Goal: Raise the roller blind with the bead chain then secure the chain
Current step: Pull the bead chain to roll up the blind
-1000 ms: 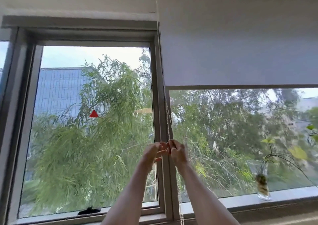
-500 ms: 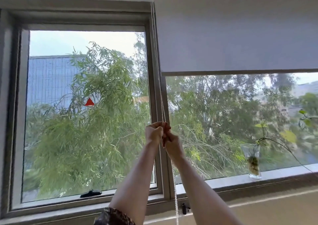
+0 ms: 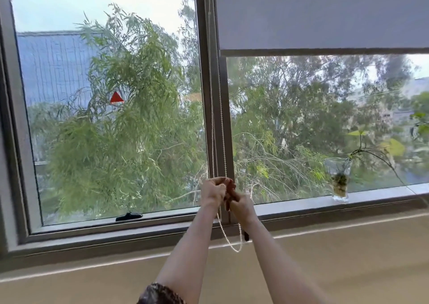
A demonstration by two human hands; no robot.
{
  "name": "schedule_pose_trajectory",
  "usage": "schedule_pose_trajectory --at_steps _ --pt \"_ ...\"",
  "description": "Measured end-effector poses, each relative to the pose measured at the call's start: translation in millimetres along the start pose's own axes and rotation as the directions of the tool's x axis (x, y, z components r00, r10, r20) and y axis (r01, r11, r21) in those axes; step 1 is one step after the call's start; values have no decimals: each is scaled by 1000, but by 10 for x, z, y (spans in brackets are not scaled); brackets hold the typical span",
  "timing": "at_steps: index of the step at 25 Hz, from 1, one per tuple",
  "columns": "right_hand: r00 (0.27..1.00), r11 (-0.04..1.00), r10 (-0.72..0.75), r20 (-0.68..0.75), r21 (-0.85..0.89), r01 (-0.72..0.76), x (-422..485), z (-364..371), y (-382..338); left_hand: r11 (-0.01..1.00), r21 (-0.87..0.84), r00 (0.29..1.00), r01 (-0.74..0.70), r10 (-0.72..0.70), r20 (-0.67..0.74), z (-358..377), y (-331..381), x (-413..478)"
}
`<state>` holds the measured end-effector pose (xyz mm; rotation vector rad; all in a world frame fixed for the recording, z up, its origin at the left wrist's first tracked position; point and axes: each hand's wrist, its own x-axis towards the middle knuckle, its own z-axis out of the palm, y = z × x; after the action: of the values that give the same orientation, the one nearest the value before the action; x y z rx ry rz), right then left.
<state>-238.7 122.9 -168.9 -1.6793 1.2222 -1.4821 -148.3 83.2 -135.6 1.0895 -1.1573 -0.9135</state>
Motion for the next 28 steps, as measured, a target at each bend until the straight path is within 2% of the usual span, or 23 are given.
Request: schedule_pose_trajectory --at_steps 5,7,10,14,19,23,28 --pt "988 986 99 119 -147 -81 19 11 185 989 142 999 -32 35 -16 -127 -374 -54" --pt "989 977 127 70 -179 -113 117 -53 126 972 221 996 -79 85 -20 -204 -432 -24" --pt "995 992 63 -72 -102 -70 323 -134 -146 970 230 996 -82 89 -17 -266 -451 19" --pt "994 996 -89 -60 -4 89 620 -100 -752 964 256 997 -75 68 37 -144 -426 -2" --pt "983 985 -120 -136 104 135 799 7 -943 974 191 986 -121 95 140 -64 -338 -73" --pt "947 968 -214 -238 78 238 836 51 -824 984 159 963 -83 38 267 -214 -179 -87" --pt "958 965 -228 -171 89 245 884 76 -793 980 -16 962 -199 198 187 -281 509 65"
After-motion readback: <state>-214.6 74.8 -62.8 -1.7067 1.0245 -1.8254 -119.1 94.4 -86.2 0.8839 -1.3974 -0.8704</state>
